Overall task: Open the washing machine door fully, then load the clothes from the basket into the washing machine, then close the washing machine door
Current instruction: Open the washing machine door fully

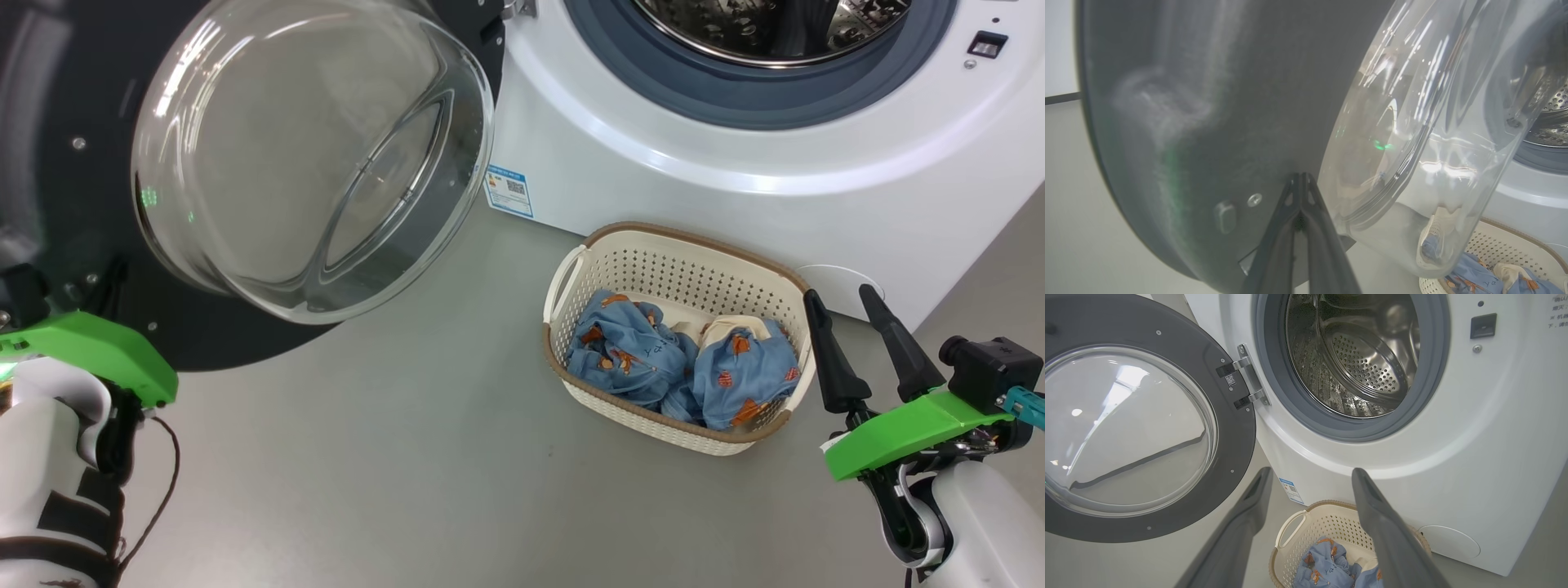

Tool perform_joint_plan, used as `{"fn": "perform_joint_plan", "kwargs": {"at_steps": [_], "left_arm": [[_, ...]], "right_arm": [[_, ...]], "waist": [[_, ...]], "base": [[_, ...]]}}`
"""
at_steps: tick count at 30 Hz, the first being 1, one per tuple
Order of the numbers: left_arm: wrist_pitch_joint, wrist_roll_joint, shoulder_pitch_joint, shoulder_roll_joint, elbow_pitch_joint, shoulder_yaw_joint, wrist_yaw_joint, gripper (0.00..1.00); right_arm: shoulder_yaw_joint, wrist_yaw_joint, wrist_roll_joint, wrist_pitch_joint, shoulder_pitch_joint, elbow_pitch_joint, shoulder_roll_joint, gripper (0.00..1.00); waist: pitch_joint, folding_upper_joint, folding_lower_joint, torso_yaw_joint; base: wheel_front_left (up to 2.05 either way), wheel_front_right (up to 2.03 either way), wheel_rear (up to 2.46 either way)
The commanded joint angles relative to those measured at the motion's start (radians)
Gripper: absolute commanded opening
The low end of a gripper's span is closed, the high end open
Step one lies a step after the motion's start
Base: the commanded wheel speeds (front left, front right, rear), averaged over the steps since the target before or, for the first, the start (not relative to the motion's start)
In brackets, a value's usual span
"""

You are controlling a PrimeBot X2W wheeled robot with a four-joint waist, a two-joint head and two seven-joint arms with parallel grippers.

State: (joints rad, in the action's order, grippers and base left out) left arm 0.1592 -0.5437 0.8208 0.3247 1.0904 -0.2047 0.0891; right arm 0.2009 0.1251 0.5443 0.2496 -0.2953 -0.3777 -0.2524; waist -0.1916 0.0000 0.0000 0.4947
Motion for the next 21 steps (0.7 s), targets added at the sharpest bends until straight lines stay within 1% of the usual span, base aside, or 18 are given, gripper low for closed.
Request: {"fn": "perform_joint_plan", "kwargs": {"at_steps": [1, 11, 21], "left_arm": [[0.016, 0.009, 0.044, 0.069, -0.003, 0.024, 0.002, 0.00], [0.052, 0.008, 0.062, 0.059, 0.061, 0.000, 0.022, 0.00], [0.082, 0.004, 0.034, 0.044, 0.069, -0.031, 0.036, 0.00]], "right_arm": [[0.018, 0.006, -0.003, 0.012, -0.012, 0.020, 0.002, 1.00], [0.016, 0.006, -0.001, 0.012, -0.004, 0.018, 0.006, 1.00], [0.012, 0.006, 0.004, 0.012, 0.016, 0.017, 0.016, 1.00]], "waist": [[0.005, 0.0000, 0.0000, -0.004], [0.015, 0.0000, 0.0000, -0.013], [0.050, 0.0000, 0.0000, -0.022]], "base": [[0.00, 0.00, 0.00], [0.00, 0.00, 0.00], [0.00, 0.00, 0.00]]}}
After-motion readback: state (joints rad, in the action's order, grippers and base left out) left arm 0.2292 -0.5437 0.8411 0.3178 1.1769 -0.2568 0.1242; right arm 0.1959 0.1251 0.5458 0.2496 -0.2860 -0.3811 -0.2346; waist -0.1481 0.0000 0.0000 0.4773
